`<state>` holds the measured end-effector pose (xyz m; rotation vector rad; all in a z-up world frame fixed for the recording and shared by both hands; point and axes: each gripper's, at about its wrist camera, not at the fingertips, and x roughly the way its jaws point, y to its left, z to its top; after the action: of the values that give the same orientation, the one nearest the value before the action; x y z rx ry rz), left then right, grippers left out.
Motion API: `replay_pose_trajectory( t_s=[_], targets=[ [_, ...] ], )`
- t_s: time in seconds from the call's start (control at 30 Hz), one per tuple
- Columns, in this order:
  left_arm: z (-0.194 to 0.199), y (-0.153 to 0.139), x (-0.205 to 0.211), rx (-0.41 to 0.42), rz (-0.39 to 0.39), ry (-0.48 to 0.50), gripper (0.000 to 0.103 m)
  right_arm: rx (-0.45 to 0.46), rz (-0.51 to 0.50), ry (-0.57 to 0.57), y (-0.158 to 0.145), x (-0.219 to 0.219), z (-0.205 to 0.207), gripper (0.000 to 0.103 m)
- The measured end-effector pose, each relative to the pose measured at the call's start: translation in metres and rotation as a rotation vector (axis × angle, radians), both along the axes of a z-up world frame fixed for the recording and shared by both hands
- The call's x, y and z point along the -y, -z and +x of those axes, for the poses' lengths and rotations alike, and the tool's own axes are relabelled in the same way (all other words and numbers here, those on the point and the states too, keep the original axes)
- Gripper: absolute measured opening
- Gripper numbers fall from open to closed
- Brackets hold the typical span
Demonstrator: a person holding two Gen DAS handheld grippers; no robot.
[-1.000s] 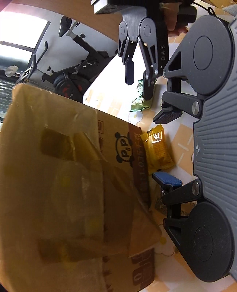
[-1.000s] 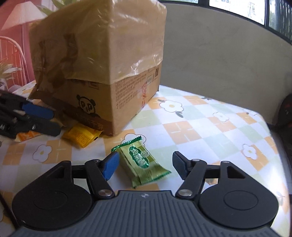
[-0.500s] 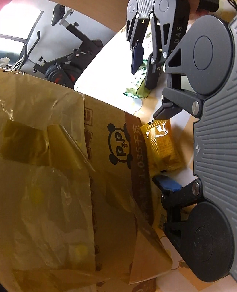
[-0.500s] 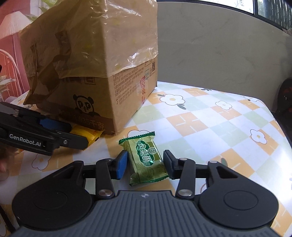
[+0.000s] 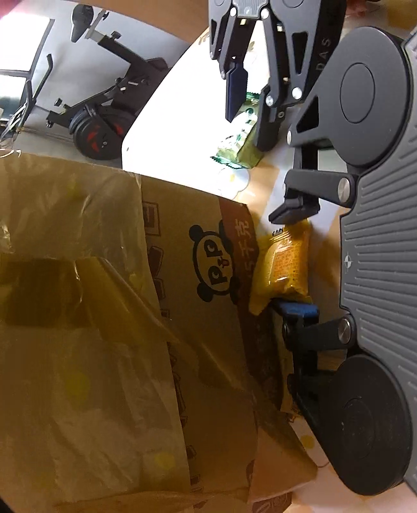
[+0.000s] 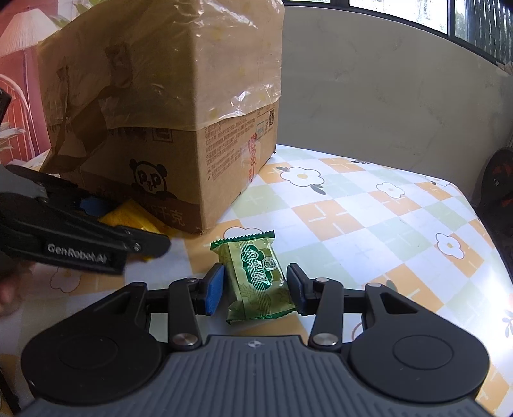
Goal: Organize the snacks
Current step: 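Grasp the yellow candy packet with the left tool while the right tool grasps the green packet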
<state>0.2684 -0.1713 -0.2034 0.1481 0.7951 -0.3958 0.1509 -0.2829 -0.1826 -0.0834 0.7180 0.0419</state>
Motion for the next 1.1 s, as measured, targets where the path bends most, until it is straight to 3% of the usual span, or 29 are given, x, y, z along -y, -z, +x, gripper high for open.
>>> replay_pose_trajectory(
  t_s=[0.13, 0.2, 0.47, 0.93, 1.1],
  targets=[
    [-0.008, 0.001, -0.006, -0.001, -0.002, 0.01, 0.04, -0.012, -0.014, -0.003, -0.002, -0.006, -0.002, 0.043],
    [-0.009, 0.001, -0.006, 0.002, 0.007, 0.014, 0.014, -0.019, 0.01, 0.0, -0.002, -0.009, -0.005, 0.043],
    [-0.019, 0.003, -0.013, -0.007, -0.002, 0.025, 0.014, -0.054, 0.007, -0.037, -0.004, -0.037, -0.013, 0.041],
    [-0.033, 0.003, -0.038, -0.019, -0.034, 0.009, 0.014, -0.046, 0.043, 0.022, -0.001, -0.064, -0.024, 0.041],
    [-0.03, -0.002, -0.053, -0.044, -0.075, 0.028, 0.02, -0.036, 0.045, 0.039, 0.0, -0.065, -0.029, 0.041]
  ],
)
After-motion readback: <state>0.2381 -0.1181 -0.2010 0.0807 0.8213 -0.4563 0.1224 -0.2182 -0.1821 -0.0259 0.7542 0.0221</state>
